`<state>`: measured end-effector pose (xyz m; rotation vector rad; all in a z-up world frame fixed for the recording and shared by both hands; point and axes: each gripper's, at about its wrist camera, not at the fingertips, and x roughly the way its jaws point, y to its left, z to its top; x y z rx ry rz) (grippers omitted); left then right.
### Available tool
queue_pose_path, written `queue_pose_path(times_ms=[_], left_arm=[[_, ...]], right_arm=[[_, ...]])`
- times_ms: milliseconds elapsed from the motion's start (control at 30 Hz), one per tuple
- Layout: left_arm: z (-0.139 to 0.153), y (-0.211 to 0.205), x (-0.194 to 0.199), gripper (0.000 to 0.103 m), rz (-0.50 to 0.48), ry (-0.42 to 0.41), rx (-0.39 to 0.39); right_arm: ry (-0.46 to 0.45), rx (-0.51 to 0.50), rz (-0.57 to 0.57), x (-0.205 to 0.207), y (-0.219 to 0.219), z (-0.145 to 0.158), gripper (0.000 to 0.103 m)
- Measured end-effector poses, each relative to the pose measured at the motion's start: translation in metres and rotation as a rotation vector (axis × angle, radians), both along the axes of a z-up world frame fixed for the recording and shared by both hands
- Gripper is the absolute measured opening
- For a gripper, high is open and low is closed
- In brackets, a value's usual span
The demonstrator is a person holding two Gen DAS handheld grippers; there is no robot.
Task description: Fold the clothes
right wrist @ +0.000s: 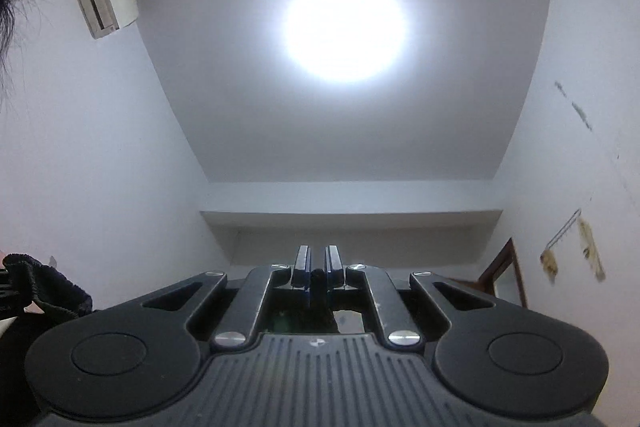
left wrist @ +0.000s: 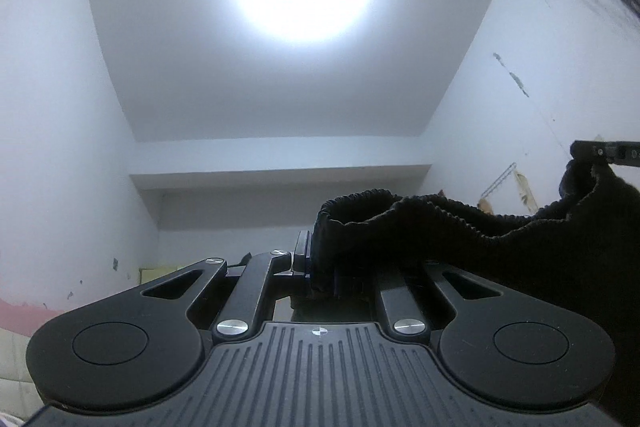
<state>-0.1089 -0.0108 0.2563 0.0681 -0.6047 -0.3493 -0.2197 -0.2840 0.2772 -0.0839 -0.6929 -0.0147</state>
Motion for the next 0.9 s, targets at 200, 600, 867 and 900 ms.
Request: queue_pose_path(times_ms=[200, 600, 867, 900], left_arm=[[-0.006, -0.015, 0.024, 0.009, 0.011, 0.055, 0.016], [-0.088, -0.034, 0.139, 0.009, 0.114, 0.39, 0.115], [-0.109, 0.025, 0.131, 0.009, 0.206, 0.56, 0.092], [-0.111, 0.029, 0.127, 0.009, 0.217, 0.565, 0.089]], right_arm=[[0.028, 0.009, -0.046, 0.025, -0.006, 0.001, 0.0], [0.712, 0.159, 0.299, 0.173, -0.053, -0.105, 0.023], [1.324, 0.266, 0.696, 0.269, -0.022, -0.268, 0.053], [1.356, 0.279, 0.721, 0.28, -0.016, -0.281, 0.056]])
